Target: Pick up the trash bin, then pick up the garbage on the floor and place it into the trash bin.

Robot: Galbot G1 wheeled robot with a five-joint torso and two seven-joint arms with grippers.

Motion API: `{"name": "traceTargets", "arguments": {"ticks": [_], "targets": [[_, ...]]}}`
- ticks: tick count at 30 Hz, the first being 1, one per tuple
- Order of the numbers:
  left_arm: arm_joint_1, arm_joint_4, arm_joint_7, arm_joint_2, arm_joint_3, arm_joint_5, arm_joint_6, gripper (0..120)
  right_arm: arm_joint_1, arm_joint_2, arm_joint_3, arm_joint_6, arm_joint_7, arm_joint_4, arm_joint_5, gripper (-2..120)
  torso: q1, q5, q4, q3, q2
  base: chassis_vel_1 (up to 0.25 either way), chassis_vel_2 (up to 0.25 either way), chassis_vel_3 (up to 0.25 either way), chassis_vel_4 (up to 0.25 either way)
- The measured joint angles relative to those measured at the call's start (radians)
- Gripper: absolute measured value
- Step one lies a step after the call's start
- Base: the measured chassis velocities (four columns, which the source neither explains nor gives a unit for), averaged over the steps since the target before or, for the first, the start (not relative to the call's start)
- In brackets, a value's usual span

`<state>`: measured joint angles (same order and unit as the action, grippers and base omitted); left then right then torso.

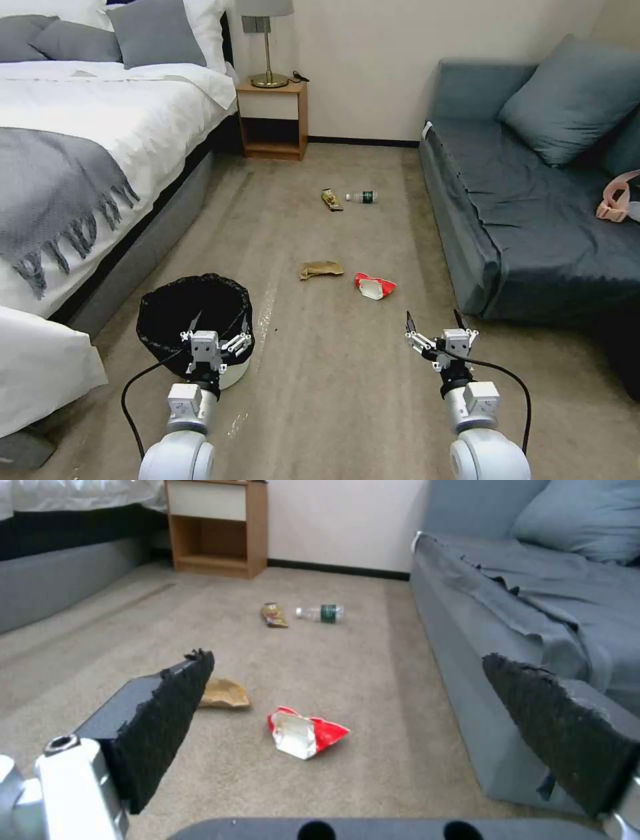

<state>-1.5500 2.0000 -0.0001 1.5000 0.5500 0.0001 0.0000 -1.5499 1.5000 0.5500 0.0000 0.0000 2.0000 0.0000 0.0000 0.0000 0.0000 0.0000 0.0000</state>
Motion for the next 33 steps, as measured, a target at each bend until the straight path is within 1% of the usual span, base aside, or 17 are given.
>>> {"name": "traceTargets", "arguments": {"ticks": [16,18,19,21,22,23,24,25,26,27,30,31,32,33], "targets": [[0.000,0.000,0.000,0.000,0.000,0.000,0.000,100,0.000,0.000,0.000,0.000,0.000,0.000,0.000,100,0.000,0.0000,0.0000,0.000,0.000,0.000,0.000,0.000,0.000],[0.004,0.002,-0.015,-0.011,-0.002,-0.018,0.021,100,0.000,0.000,-0.002,-0.004,0.006,-0.001,0.000,100,0.000,-0.0002,0.0001,0.000,0.000,0.000,0.000,0.000,0.000],[0.004,0.002,-0.015,-0.011,-0.002,-0.018,0.021,100,0.000,0.000,-0.002,-0.004,0.006,-0.001,0.000,100,0.000,-0.0002,0.0001,0.000,0.000,0.000,0.000,0.000,0.000],[0.018,0.014,-0.063,-0.045,-0.009,-0.069,0.082,100,0.003,0.005,-0.026,-0.040,0.049,-0.006,0.000,100,0.000,-0.0001,0.0000,0.000,0.000,0.000,0.000,0.000,0.000],[0.022,0.017,-0.078,-0.056,-0.011,-0.086,0.102,100,0.003,0.007,-0.036,-0.055,0.067,-0.009,0.000,100,0.000,0.0001,0.0000,0.000,0.000,0.000,0.000,0.000,0.000],[0.022,0.017,-0.078,-0.056,-0.011,-0.086,0.102,100,0.003,0.007,-0.036,-0.055,0.067,-0.009,0.000,100,0.000,0.0001,0.0000,0.000,0.000,0.000,0.000,0.000,0.000],[0.034,0.026,-0.121,-0.086,-0.016,-0.133,0.158,100,0.006,0.012,-0.065,-0.099,0.119,-0.016,0.001,100,0.000,0.0000,0.0001,0.000,0.000,0.000,0.000,0.000,0.000],[0.039,0.030,-0.137,-0.097,-0.019,-0.150,0.178,100,0.008,0.014,-0.076,-0.116,0.141,-0.019,0.001,100,0.000,-0.0001,0.0000,0.000,0.000,0.000,0.000,0.000,0.000],[0.055,0.042,-0.190,-0.135,-0.026,-0.210,0.248,100,0.011,0.022,-0.116,-0.177,0.214,-0.029,0.002,100,0.000,-0.0001,0.0000,0.000,0.000,0.000,0.000,0.000,0.000],[0.055,0.042,-0.190,-0.135,-0.026,-0.210,0.248,100,0.011,0.022,-0.116,-0.177,0.214,-0.029,0.002,100,0.000,-0.0001,0.0000,0.000,0.000,0.000,0.000,0.000,0.000],[0.079,0.061,-0.275,-0.196,-0.038,-0.304,0.360,100,0.017,0.034,-0.174,-0.268,0.322,-0.044,0.004,100,0.000,-0.0002,0.0000,0.000,0.000,0.000,0.000,0.000,0.000],[0.079,0.061,-0.275,-0.196,-0.038,-0.304,0.360,100,0.017,0.034,-0.174,-0.268,0.322,-0.044,0.004,100,0.000,-0.0002,0.0000,0.000,0.000,0.000,0.000,0.000,0.000],[0.088,0.068,-0.303,-0.216,-0.042,-0.336,0.396,100,0.028,0.027,-0.197,-0.305,0.338,-0.040,0.007,100,0.000,0.0004,-0.0004,0.000,0.000,0.000,0.000,0.000,0.000],[0.097,0.075,-0.317,-0.231,-0.038,-0.357,0.417,100,0.041,0.010,-0.206,-0.322,0.342,-0.033,0.007,100,0.000,-0.0004,0.0005,0.000,0.000,0.000,0.000,0.000,0.000]]}}
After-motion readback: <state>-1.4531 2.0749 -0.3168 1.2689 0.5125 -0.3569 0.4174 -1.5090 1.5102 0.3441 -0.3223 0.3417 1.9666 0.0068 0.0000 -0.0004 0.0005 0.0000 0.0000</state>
